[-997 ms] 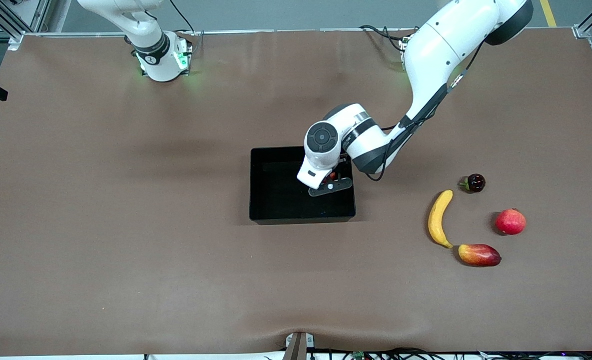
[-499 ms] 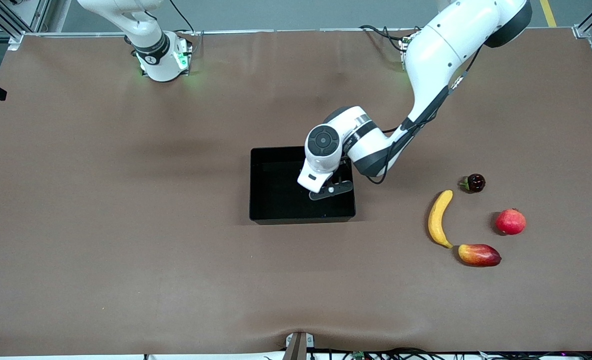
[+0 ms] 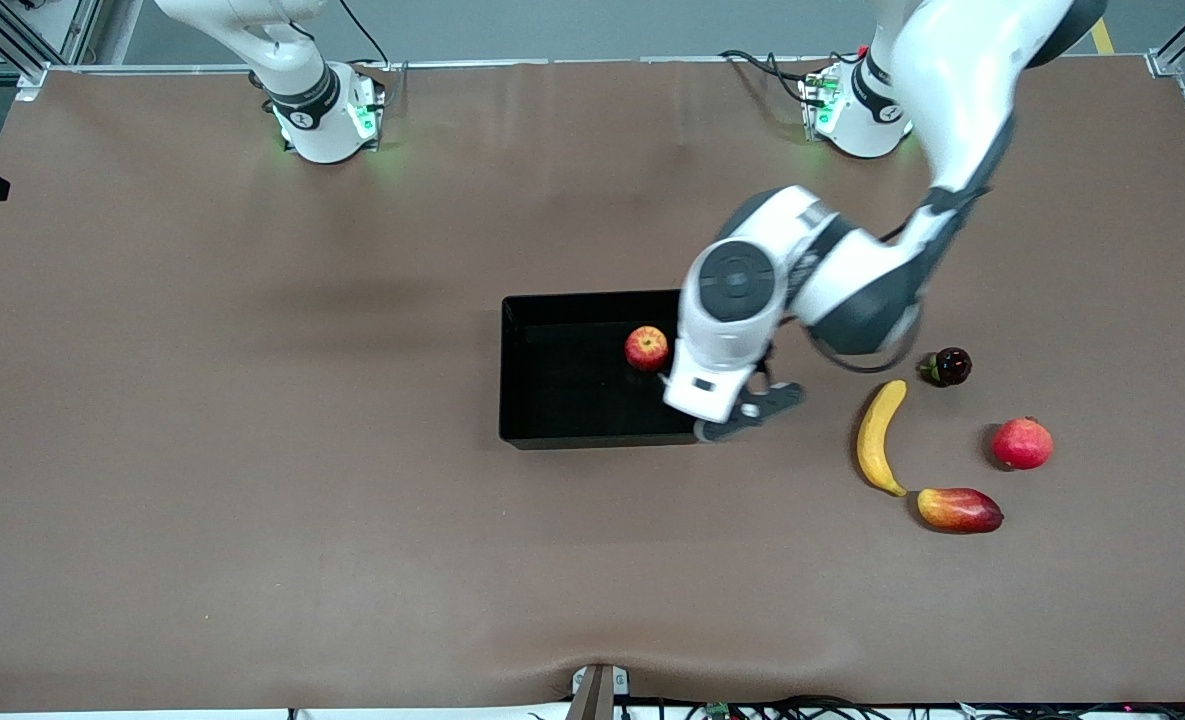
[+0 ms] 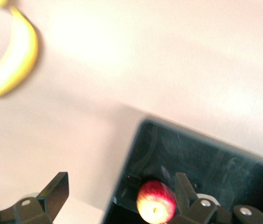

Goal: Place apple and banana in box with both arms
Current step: 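Move the left gripper back over the yellow banana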

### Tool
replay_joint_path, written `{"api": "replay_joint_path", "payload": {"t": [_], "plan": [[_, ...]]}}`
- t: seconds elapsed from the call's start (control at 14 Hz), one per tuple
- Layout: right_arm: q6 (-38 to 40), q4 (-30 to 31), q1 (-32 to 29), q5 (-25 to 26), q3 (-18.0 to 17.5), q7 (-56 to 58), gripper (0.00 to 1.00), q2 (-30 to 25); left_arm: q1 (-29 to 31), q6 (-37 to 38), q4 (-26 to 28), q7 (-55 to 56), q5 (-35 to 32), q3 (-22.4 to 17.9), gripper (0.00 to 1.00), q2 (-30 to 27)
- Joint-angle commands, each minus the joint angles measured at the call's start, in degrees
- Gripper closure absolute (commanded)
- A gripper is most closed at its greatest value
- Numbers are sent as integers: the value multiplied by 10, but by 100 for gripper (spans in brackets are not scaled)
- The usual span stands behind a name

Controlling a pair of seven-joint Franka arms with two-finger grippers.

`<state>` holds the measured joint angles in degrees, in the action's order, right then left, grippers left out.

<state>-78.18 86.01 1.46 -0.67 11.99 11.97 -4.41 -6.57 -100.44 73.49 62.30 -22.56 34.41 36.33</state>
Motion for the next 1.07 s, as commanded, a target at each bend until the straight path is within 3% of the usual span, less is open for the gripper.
{"api": "replay_joint_path", "payload": {"t": [0.0, 0.21, 0.43, 1.0], "plan": [[8, -11, -9, 6, -6, 8, 0, 4, 46, 11, 2, -81, 8, 5, 0, -28], [8, -11, -9, 6, -6, 7, 0, 4, 99, 12, 4, -156, 53, 4, 0, -30], [8, -11, -8, 6, -6, 7, 0, 4, 131, 12, 10, -233, 54, 0, 0, -27], [9, -11, -9, 5, -6, 8, 0, 4, 148, -15, 26, -240, 50, -2, 0, 3]]}}
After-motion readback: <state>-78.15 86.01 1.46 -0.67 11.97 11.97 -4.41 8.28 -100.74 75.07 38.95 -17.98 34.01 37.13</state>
